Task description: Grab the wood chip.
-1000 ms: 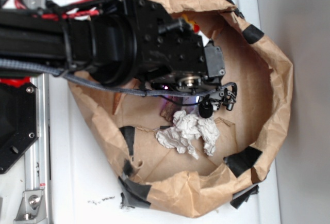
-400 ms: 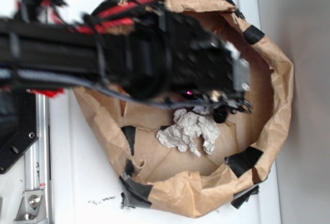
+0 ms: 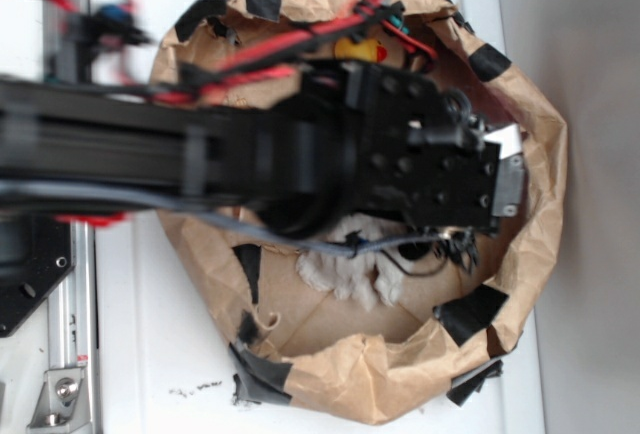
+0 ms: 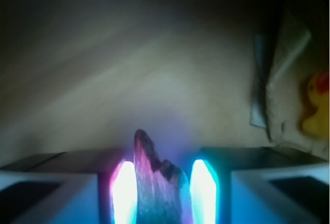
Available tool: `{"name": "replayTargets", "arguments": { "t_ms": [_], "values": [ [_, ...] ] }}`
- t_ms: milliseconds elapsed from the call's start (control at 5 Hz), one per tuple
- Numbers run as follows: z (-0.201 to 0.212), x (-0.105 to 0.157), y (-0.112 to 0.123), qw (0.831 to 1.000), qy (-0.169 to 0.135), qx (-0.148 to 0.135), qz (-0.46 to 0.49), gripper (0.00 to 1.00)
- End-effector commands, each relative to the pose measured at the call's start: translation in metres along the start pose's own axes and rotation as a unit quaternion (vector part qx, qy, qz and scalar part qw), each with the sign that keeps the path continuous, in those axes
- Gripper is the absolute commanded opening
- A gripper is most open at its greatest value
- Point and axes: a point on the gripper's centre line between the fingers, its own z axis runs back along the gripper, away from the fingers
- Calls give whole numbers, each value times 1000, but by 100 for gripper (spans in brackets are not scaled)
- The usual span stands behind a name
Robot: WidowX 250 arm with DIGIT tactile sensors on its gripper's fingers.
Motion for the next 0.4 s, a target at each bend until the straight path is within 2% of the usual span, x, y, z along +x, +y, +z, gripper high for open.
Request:
{"name": "replayTargets", "arguments": {
  "t_ms": [0, 200],
  "values": [
    [96, 27, 38, 969, -43, -128, -205, 0],
    [110, 29, 35, 969, -35, -130, -207, 0]
  ]
}}
